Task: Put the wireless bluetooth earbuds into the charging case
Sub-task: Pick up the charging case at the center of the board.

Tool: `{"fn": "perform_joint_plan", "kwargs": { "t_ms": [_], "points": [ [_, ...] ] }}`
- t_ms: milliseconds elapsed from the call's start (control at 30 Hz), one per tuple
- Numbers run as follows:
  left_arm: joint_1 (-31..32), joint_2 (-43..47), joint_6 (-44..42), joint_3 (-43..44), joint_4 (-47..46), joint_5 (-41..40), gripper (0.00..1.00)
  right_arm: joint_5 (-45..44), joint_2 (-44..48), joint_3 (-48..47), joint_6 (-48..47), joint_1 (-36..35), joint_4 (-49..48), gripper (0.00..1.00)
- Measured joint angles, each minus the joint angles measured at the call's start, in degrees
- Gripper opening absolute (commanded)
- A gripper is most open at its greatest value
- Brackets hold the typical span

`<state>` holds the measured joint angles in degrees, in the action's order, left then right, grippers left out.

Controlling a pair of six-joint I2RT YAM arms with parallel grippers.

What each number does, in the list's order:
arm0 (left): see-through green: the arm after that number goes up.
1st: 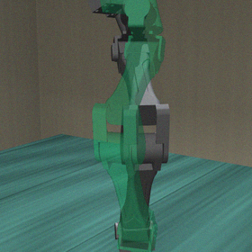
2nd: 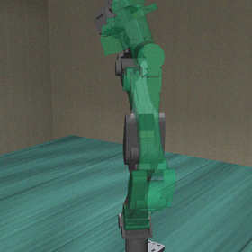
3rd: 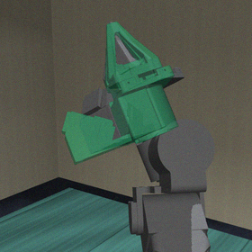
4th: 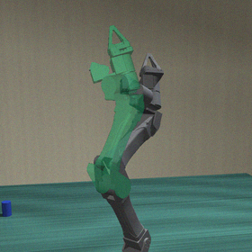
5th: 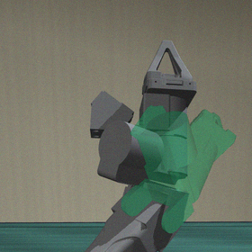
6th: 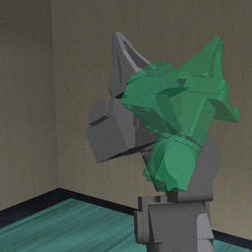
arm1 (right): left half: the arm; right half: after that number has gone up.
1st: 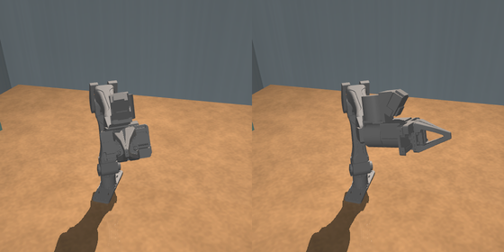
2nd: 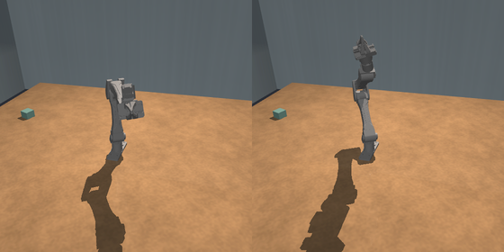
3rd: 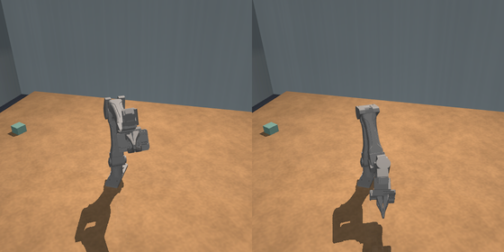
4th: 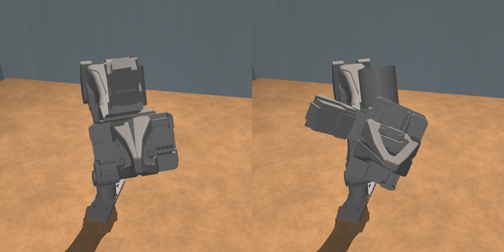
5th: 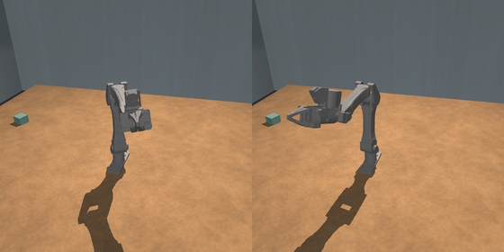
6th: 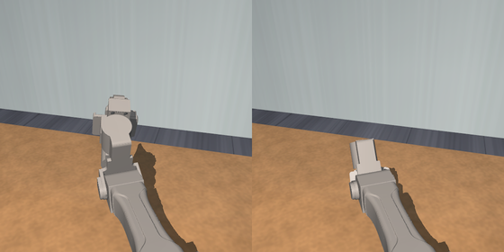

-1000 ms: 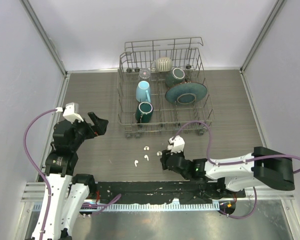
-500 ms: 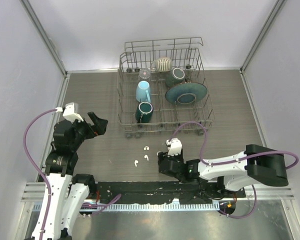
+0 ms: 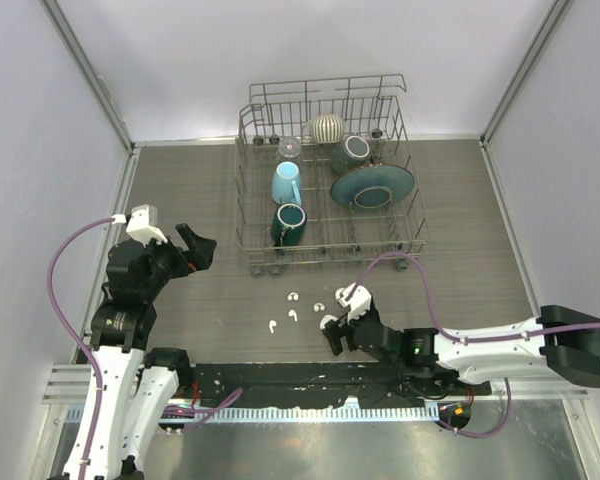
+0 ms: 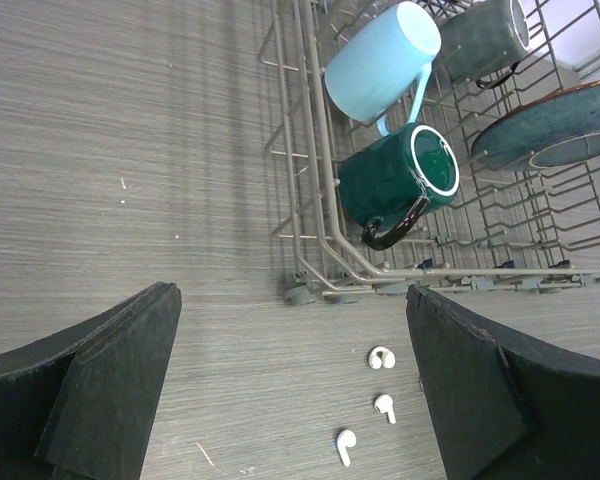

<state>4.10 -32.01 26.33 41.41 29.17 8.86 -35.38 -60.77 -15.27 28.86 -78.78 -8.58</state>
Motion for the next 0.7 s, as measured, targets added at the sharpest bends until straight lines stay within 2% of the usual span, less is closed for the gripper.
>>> {"fn": "perform_joint_plan", "kwargs": {
  "t_ms": [133,333,533,700],
  "points": [
    [0.0,0.04,0.0,0.0,-0.04,0.24,1.0,2.51,6.84,6.14,-12.63,-0.02,-7.1,0.91],
    [0.0,0.42,0.0,-0.24,-0.22,0.63,1.0,5.62,11.54,8.74,-20.61,0.02,-13.2,0.92],
    [0.0,1.11,0.0,-0.85,-0.28,0.94,1.0,11.34,6.36,8.85,-22.75,0.15,-15.96,0.91],
    [0.0,2.36,0.0,-1.9,-0.85,0.94,1.0,12.39,0.83,8.85,-22.99,0.15,-17.05,0.9]
  ]
}}
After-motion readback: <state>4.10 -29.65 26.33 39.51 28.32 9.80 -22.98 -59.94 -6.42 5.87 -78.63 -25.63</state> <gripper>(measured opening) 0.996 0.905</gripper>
